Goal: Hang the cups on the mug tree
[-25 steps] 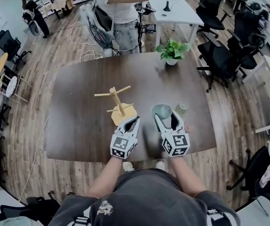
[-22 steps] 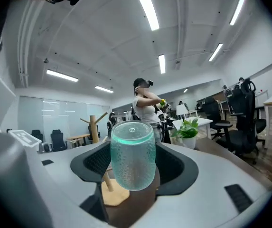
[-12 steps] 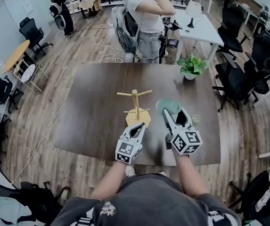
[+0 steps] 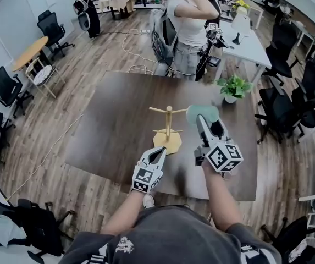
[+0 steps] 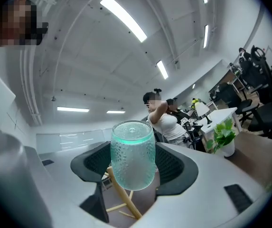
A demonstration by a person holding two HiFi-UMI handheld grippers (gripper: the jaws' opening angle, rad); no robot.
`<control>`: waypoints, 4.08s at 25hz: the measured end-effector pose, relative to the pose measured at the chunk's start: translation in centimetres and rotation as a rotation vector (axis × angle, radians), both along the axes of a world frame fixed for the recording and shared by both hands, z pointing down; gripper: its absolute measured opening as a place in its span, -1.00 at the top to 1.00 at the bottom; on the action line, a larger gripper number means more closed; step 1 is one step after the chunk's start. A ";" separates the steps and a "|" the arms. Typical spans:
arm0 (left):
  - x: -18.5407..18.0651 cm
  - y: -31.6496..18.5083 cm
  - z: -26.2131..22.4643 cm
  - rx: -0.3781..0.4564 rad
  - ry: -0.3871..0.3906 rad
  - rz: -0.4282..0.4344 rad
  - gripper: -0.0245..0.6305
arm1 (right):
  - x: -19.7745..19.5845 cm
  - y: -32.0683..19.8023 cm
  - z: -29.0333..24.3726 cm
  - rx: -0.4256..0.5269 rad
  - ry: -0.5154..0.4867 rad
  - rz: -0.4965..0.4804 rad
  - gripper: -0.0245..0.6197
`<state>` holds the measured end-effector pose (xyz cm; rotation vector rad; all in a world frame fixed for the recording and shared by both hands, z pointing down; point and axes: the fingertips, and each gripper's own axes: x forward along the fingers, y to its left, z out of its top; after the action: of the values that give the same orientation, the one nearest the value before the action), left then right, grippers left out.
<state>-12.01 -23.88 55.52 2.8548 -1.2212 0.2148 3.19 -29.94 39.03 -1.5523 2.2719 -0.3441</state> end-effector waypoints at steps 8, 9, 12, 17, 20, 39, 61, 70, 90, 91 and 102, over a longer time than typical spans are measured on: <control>-2.4 0.1 0.7 -0.009 0.004 -0.043 0.93 | -2.4 -2.4 2.3 -0.088 -0.086 -0.095 -0.03; -2.7 0.1 0.5 -0.007 0.004 -0.050 0.93 | -2.7 -2.6 2.5 -0.097 -0.094 -0.105 -0.03; -3.2 0.0 0.1 -0.005 0.004 -0.066 0.93 | -3.5 -3.1 3.2 -0.123 -0.120 -0.134 -0.03; -3.2 0.0 1.1 -0.020 0.006 -0.066 0.93 | -4.2 -4.0 4.6 -0.177 -0.169 -0.187 -0.03; -3.2 0.0 0.9 -0.023 0.002 -0.074 0.93 | -4.6 -4.2 5.5 -0.205 -0.231 -0.226 -0.03; -2.9 -0.4 0.9 -0.014 -0.005 -0.051 0.93 | -5.1 -4.6 6.8 -0.234 -0.333 -0.300 -0.04; -0.4 0.6 -1.8 0.011 0.084 0.005 0.93 | -3.1 4.2 11.2 -0.257 0.023 -0.151 0.00; 0.1 1.0 -2.7 0.028 0.090 0.010 0.93 | -4.6 6.5 10.2 -0.107 0.459 -0.018 0.85; -0.1 1.5 -4.0 0.066 0.080 0.026 0.93 | -6.8 8.4 10.4 -0.029 0.579 -0.004 0.85; 0.0 1.5 -3.9 0.066 0.079 0.027 0.93 | -6.9 8.4 10.4 -0.029 0.579 -0.006 0.85; 0.0 1.7 -3.7 0.065 0.082 0.021 0.93 | -7.0 8.7 10.0 0.000 0.529 -0.007 0.84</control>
<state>-12.06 -22.18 51.81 2.9001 -1.2052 0.0595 -3.84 -21.26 49.02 -1.7993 2.6574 0.0818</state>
